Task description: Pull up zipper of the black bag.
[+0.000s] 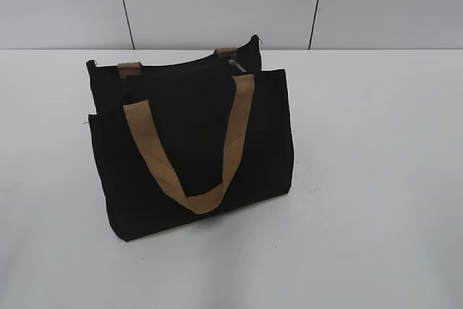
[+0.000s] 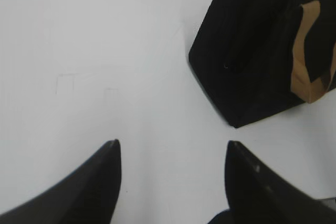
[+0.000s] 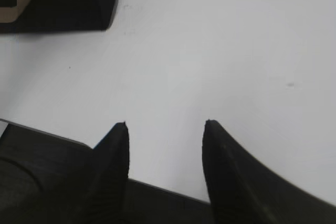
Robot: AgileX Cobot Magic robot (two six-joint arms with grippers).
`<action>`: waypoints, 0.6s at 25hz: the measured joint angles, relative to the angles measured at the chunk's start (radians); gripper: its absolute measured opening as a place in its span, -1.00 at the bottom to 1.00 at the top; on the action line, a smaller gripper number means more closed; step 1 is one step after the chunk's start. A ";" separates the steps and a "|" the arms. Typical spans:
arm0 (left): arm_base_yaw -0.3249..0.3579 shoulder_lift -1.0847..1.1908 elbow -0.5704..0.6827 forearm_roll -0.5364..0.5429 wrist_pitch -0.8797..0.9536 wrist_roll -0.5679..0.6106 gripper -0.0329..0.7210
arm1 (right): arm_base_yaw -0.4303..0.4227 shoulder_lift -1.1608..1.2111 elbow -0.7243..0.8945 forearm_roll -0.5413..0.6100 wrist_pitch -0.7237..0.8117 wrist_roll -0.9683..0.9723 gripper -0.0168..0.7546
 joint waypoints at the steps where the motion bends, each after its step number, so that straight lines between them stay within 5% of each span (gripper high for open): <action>1: 0.000 0.000 0.003 0.016 -0.004 -0.023 0.33 | 0.000 -0.022 0.000 0.000 0.000 0.000 -0.03; 7: 0.000 0.000 0.007 0.149 -0.022 -0.205 0.24 | 0.000 -0.137 0.001 0.000 0.002 -0.002 -0.03; 15: -0.012 -0.078 0.007 0.164 -0.025 -0.230 0.21 | 0.000 -0.138 0.003 0.009 0.005 -0.002 -0.03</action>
